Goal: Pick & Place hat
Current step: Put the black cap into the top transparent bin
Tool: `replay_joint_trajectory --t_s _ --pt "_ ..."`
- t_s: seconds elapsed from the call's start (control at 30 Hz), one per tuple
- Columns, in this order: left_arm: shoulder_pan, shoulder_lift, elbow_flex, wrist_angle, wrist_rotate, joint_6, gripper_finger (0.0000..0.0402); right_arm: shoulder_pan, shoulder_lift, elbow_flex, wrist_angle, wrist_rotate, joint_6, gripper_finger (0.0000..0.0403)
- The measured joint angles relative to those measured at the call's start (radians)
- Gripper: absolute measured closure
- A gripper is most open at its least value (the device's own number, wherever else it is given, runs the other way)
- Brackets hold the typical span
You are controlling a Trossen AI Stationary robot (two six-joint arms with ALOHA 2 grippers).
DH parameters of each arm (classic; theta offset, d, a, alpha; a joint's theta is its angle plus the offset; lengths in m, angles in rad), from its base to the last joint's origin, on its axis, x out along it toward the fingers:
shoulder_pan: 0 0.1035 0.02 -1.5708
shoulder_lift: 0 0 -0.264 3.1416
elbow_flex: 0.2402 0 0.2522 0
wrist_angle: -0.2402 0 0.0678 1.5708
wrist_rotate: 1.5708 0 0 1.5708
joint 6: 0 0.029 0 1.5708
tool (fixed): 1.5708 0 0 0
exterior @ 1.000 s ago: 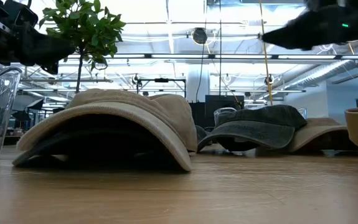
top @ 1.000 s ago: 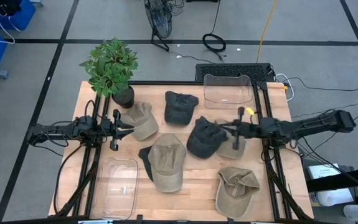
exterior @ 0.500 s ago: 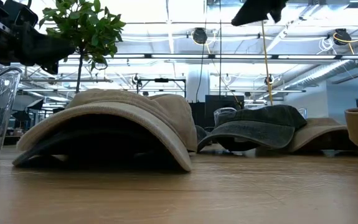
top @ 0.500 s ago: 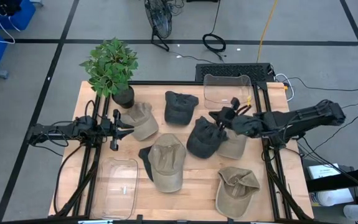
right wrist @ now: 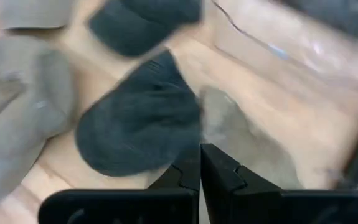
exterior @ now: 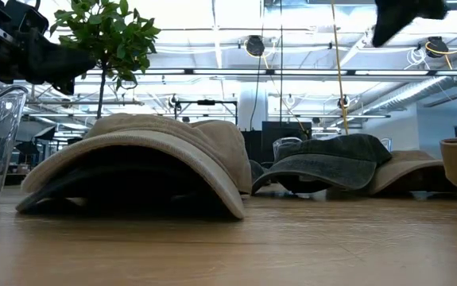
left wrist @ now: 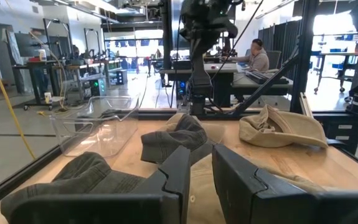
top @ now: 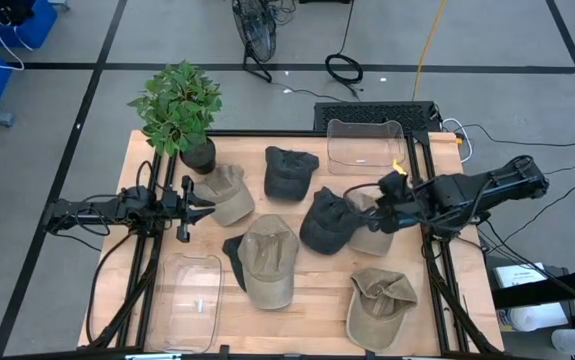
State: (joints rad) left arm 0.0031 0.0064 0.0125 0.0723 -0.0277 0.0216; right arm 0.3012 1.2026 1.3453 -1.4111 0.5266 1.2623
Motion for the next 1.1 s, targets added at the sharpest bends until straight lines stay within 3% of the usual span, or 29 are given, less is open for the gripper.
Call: replay_joint_trajectory --t_s 0.2,0.37,0.5,0.7,0.87,0.97,1.1 --pt "0.0 0.0 0.0 0.0 0.0 0.0 0.0327 0.0 -0.003 0.0 -0.084 -0.006 0.095 0.036" --pt "0.0 0.0 0.0 0.0 0.0 0.0 0.0327 0.0 -0.005 -0.038 -0.023 -0.008 0.122 0.0289" --pt "0.0 0.0 0.0 -0.001 0.0 0.0 0.0327 0.0 -0.015 -0.157 0.054 -0.057 0.164 0.0231" --pt "0.0 0.0 0.0 -0.002 0.0 0.0 0.0327 -0.009 -0.076 -0.451 0.389 -0.152 0.215 0.0168" --pt "0.0 0.0 0.0 -0.002 0.0 0.0 0.0327 -0.051 -0.131 -0.685 0.781 -0.217 0.205 0.0131" --pt "0.0 0.0 0.0 -0.002 0.0 0.0 0.0327 -0.078 -0.139 -0.788 0.99 -0.22 0.191 0.0115" --pt "0.0 0.0 0.0 -0.001 0.0 0.0 0.0327 -0.117 -0.139 -0.853 1.113 -0.217 0.191 0.0111"
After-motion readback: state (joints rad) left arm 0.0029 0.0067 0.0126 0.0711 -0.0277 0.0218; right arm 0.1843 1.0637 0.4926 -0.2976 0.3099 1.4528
